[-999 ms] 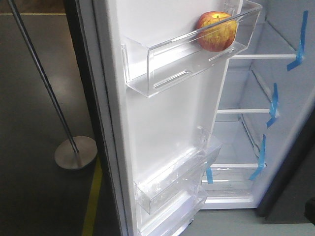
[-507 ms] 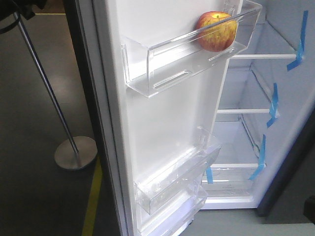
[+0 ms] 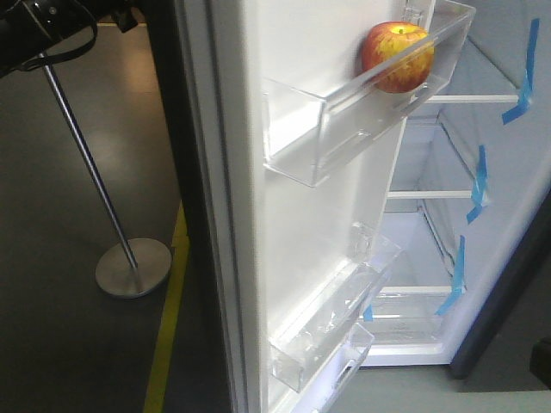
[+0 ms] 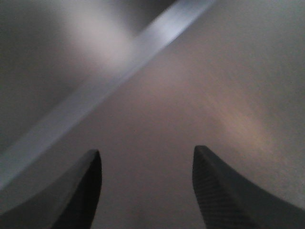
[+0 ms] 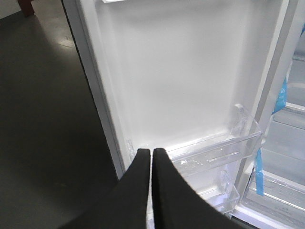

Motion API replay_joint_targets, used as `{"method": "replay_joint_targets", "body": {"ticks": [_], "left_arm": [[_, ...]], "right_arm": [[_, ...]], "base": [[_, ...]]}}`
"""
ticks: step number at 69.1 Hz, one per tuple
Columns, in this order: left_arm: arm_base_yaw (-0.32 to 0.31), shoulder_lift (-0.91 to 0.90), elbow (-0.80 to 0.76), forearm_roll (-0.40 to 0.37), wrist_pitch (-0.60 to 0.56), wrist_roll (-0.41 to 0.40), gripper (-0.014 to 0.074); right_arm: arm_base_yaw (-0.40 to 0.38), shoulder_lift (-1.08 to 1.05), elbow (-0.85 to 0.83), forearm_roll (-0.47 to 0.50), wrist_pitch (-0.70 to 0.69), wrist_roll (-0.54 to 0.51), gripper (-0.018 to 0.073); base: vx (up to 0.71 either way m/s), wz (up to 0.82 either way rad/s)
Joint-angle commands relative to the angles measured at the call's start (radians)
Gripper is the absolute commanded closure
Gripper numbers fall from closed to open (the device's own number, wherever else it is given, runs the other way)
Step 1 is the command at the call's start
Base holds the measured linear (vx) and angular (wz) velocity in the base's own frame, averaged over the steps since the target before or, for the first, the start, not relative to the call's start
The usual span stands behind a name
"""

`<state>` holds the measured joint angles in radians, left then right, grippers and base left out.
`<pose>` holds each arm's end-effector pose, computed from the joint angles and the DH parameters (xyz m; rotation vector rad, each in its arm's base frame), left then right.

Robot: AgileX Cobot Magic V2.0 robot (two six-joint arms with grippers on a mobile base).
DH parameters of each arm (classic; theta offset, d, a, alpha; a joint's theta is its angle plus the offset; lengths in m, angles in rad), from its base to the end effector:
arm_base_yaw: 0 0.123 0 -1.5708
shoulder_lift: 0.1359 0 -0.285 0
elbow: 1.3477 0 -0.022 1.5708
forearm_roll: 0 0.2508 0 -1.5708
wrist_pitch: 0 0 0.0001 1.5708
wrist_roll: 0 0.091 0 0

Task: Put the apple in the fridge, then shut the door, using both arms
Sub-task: 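Swing the left gripper toward the refrigerator door's outer edge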

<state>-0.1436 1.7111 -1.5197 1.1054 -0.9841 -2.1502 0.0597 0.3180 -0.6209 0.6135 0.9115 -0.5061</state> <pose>0.3695 -0.1218 0.4215 0.0769 1.4500 -1.6820 0.0388 0.0438 0.3304 -0.4565 1.9168 0.4439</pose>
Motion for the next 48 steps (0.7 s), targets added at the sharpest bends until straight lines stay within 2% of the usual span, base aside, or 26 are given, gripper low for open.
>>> {"method": "replay_joint_targets", "body": {"ticks": [1,13,27,34,48], "left_arm": [[-0.057,-0.045,-0.032,-0.003,-0.124,-0.001,0.0179],[-0.172,-0.045,-0.032,0.000,-0.213,-0.001,0.0179],[-0.315,-0.045,-0.032,0.132,-0.216,-0.001,0.0179],[-0.338,-0.045,-0.032,0.202,-0.225,-0.001,0.0179],[-0.330,-0.045,-0.032,0.340,-0.286,-0.001,0.0204]], "right_arm": [[0.000,0.010,-0.024,0.031,-0.068,-0.011,0.0561],[0.000,0.010,-0.024,0.031,-0.113,-0.011,0.0561],[0.000,0.010,-0.024,0.031,-0.164,-0.011,0.0561],[0.000,0.010,-0.024,0.031,-0.193,-0.011,0.0561],[0.000,0.015,-0.025,0.029,-0.284,-0.010,0.0523]], "base": [[0.00,0.00],[0.00,0.00],[0.00,0.00],[0.00,0.00],[0.00,0.00]]}}
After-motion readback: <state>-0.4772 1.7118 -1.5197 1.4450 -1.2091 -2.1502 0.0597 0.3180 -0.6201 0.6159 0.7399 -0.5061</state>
